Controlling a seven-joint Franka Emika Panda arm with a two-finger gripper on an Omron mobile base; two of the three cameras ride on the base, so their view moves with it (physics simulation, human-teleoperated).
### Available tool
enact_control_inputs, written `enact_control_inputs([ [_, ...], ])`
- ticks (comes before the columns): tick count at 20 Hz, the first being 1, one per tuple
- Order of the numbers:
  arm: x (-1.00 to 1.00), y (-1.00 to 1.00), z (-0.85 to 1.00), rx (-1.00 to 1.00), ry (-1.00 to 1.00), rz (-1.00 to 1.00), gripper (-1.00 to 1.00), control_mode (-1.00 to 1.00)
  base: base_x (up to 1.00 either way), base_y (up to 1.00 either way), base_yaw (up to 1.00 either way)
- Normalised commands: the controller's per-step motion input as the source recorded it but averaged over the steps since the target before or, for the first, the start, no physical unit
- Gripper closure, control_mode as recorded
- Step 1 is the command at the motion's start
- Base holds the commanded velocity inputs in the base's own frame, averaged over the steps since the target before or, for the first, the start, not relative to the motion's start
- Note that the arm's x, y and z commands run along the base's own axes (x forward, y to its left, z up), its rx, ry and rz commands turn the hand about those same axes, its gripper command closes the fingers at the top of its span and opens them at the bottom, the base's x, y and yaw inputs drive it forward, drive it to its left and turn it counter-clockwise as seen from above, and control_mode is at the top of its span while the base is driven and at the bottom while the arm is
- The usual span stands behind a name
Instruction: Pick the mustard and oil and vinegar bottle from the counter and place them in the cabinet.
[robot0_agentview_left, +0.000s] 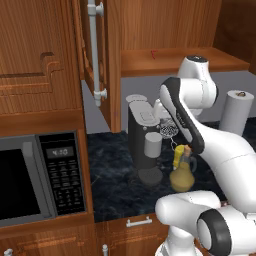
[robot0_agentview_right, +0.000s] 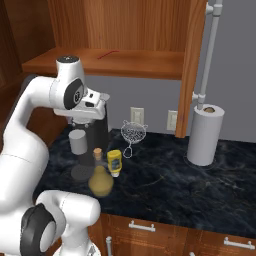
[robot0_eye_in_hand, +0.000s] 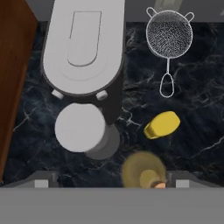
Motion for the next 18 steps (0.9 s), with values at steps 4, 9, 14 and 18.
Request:
enact_control_inputs([
  [4, -0.39, -0.01, -0.08, -0.01, -0.01, 0.0, -1.0, -1.0, 0.0, 0.0, 0.0],
  [9, -0.44, -0.01, -0.1, -0.05, -0.04, 0.0, -1.0, -1.0, 0.0, 0.0, 0.0],
  [14, -0.45, -0.01, -0.12, -0.09, -0.08, 0.0, -1.0, -1.0, 0.0, 0.0, 0.0],
  [18, -0.48, 0.0, -0.13, -0.08, -0.08, 0.0, -1.0, -1.0, 0.0, 0.0, 0.0],
])
